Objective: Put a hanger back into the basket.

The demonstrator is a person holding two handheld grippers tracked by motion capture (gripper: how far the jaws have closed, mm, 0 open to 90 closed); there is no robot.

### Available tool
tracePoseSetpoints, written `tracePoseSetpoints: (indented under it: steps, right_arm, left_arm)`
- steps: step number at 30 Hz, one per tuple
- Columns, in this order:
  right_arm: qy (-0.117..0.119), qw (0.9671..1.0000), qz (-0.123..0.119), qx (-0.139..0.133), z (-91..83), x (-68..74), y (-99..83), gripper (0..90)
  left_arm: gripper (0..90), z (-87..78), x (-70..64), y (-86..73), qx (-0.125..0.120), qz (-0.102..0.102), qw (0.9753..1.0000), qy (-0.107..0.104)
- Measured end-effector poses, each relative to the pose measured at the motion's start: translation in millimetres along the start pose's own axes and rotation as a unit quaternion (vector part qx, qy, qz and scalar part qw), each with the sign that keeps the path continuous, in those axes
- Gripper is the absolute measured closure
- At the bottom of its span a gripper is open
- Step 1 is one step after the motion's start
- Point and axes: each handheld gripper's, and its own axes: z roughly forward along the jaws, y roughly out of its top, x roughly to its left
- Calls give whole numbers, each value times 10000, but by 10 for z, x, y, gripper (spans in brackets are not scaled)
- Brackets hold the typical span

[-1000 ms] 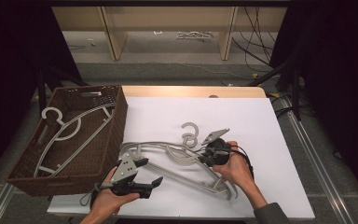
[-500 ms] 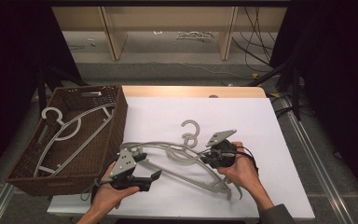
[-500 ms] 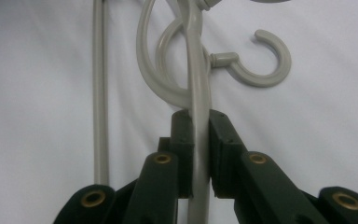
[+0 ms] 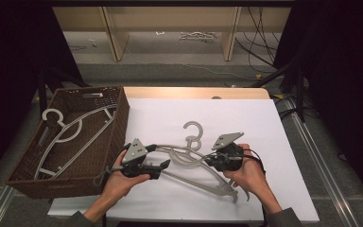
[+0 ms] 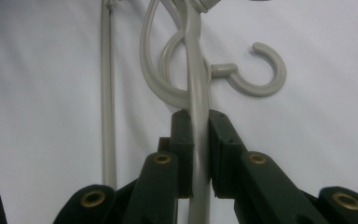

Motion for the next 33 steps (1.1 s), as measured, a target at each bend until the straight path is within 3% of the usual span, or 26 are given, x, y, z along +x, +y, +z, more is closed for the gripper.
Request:
tracePoseSetpoints:
  steps: [4,7,9,10,13,15,16,20,24,26,29,30,33]
  right_arm:
    - [-18,9999,-82,-59,-8,4,7,820]
    - [-22,10000,-40,-55,-22,13,14,820]
    - [-41,9999,-62,-121,-15,12,13,819]
    - [-65,9998,-124,-153,-11,6,14,820]
    - [-84,9998,-123,-153,-20,10,18,820]
    - [-80,9998,-120,-157,-24,13,20,820]
    - [-71,9998,-106,-146,-26,15,20,820]
    - [-63,9998,-108,-139,-29,14,22,819]
    - [-73,9998,-149,-79,-32,-2,22,819]
    - [-63,9998,-152,-91,-36,-3,24,819]
    - [-80,9995,-221,-189,-33,4,29,819]
    - [-75,9997,-185,-137,-45,6,31,819]
    - [-77,9994,-243,-246,-47,-11,27,818]
  left_arm:
    - [265,150,6,97,186,208,9996,-67]
    - [305,245,32,165,417,545,9976,-13]
    - [313,314,34,199,469,499,9976,-57]
    - [333,326,41,222,609,653,9960,-31]
    - [343,394,47,262,744,661,9949,-162]
    - [358,432,45,287,773,719,9943,-144]
    - [370,443,51,311,865,803,9929,-163]
    - [455,541,73,355,898,867,9918,-282]
    - [501,590,63,381,982,1126,9877,-465]
    - [520,629,60,382,1111,1311,9840,-471]
    - [584,659,67,395,1180,1433,9814,-484]
    - [597,654,70,414,1238,1597,9781,-493]
    - [643,632,46,437,1254,1952,9717,-455]
